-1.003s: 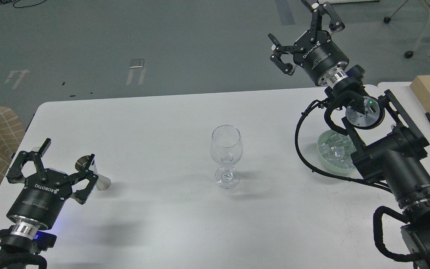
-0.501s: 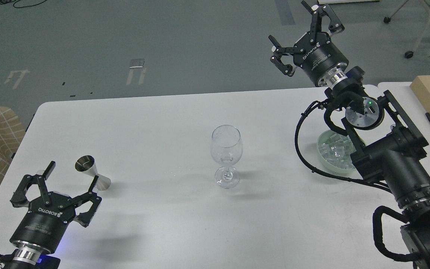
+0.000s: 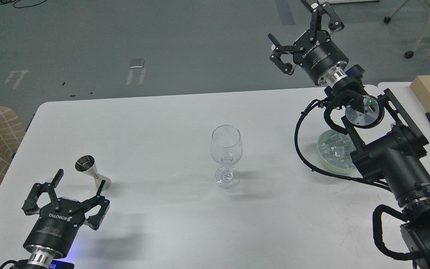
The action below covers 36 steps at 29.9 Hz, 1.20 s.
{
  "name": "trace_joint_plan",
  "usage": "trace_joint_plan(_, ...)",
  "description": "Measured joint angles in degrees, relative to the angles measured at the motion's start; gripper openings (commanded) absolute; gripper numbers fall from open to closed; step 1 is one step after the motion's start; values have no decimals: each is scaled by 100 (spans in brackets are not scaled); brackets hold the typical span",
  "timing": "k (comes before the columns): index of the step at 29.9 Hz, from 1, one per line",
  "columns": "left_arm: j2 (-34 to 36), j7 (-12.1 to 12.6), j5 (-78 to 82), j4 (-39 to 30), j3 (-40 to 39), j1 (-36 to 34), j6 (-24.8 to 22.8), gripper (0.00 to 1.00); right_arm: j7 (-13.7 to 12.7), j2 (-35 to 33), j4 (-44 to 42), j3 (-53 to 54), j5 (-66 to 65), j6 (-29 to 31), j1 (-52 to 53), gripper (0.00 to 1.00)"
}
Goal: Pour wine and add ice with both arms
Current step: 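Position the open left gripper around the metal jigger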
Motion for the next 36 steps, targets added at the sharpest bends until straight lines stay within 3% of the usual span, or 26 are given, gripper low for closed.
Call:
trace_joint_plan(10, -209, -69, -248, 112, -62, -53, 299, 98, 0, 0, -35, -9, 0, 0, 2, 100)
trace_joint_plan(25, -212, -86, -701, 690, -46, -242, 250, 98, -9, 0, -46, -18, 0, -26, -1, 100)
trace_joint_plan(32, -212, -353, -703, 886, -22, -475, 239, 98, -17, 0, -46, -18, 0, -75, -6, 100)
trace_joint_plan(36, -212, -385, -703, 965, -12, -606, 248, 97, -17, 0, -47, -18, 0, -79, -5, 100)
